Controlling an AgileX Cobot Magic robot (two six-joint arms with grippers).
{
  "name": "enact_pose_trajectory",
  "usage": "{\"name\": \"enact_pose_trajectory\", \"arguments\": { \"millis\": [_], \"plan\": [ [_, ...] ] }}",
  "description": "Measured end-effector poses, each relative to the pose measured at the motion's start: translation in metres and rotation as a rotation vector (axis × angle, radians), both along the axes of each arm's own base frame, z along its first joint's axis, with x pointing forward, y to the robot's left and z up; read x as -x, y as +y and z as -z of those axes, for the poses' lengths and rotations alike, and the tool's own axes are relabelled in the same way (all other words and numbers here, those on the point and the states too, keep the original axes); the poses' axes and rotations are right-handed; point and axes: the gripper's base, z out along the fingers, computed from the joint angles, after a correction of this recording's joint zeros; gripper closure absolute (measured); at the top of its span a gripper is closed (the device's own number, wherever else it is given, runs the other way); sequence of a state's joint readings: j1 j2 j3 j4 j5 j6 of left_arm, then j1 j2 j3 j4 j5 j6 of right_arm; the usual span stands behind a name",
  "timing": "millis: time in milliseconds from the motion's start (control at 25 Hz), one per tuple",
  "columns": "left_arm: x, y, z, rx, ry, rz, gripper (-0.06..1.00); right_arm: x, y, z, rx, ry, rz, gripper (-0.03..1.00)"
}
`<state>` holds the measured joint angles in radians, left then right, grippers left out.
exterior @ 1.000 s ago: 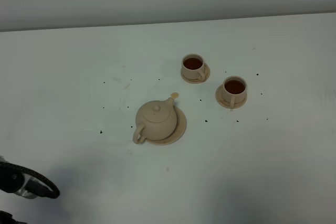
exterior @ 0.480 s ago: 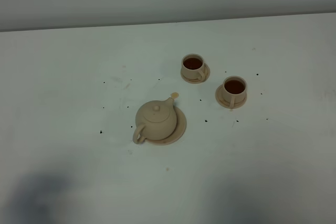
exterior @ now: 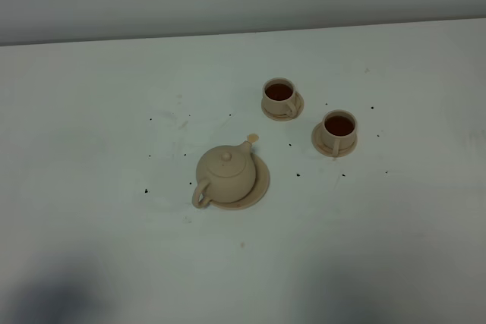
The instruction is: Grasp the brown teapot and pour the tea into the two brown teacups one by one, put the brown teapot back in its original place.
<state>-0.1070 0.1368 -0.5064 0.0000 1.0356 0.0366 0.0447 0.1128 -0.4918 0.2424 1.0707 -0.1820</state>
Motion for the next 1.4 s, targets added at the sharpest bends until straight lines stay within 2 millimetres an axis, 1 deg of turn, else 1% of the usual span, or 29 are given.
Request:
{"name": "enact_pose_trajectory", "arguments": {
  "millis": [320, 600, 1400],
  "plan": [
    [0.020, 0.002, 0.001, 0.012, -0.134, -0.017, 0.55, 0.000, 0.000, 0.000, 0.000, 0.000, 0.000, 0.73],
    [0.021, 0.000, 0.001, 0.003, -0.139, -0.160, 0.55, 0.000, 0.000, 0.000, 0.000, 0.000, 0.000, 0.73],
    [0.021, -0.001, 0.001, -0.004, -0.138, -0.148, 0.55, 0.000, 0.000, 0.000, 0.000, -0.001, 0.000, 0.73]
  ]
}}
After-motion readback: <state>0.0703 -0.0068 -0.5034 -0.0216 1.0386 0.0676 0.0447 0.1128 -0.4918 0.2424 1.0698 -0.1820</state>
